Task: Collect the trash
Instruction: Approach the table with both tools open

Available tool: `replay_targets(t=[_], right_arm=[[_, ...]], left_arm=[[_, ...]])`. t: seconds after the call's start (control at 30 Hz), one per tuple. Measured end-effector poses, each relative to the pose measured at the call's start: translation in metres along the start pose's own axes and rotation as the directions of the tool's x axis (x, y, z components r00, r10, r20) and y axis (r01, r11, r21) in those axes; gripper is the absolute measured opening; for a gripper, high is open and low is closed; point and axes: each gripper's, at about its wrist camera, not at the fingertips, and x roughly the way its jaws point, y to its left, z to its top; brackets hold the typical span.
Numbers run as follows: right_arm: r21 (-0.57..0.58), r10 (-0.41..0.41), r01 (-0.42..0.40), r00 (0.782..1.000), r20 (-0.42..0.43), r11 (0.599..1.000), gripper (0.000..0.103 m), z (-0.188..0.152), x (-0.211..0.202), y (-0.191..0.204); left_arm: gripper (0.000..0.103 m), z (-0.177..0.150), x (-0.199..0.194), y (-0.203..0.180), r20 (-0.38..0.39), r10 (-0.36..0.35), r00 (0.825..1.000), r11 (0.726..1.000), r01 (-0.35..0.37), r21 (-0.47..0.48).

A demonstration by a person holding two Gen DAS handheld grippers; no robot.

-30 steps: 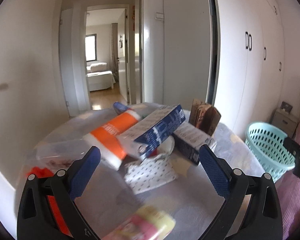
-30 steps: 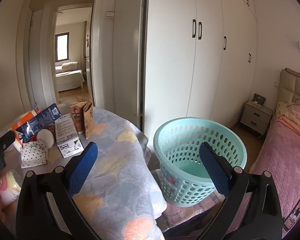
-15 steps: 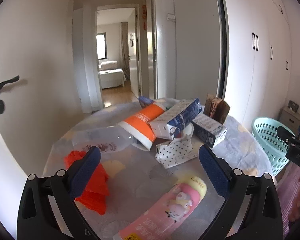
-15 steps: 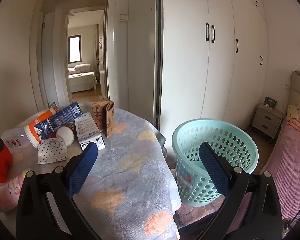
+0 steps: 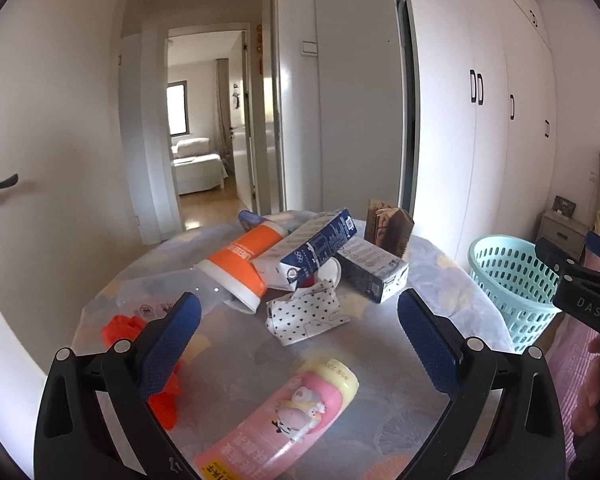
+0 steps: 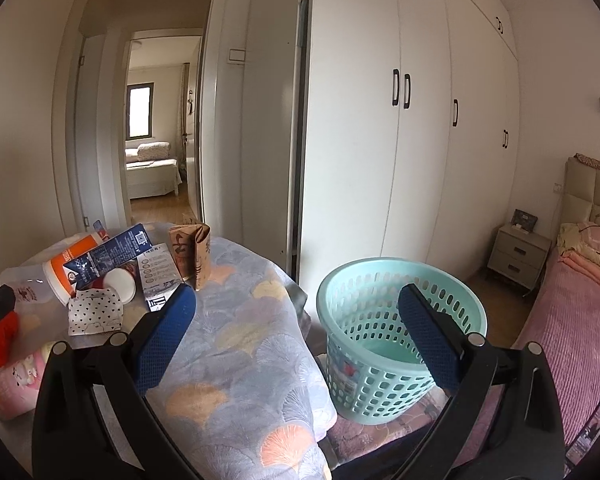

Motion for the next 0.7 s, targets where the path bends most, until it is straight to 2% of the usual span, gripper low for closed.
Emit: replay_targets(t=[0.7], right_arm=[[0.016, -0.011, 0.011, 1.000, -0.001, 1.000, 0.096, -0.0032, -0.0032, -0.0040]], left_arm=[[0.096, -0.0053, -0.0077, -0.0009, -0.006, -0.044, 0.999, 0.999, 0.044, -0.011]])
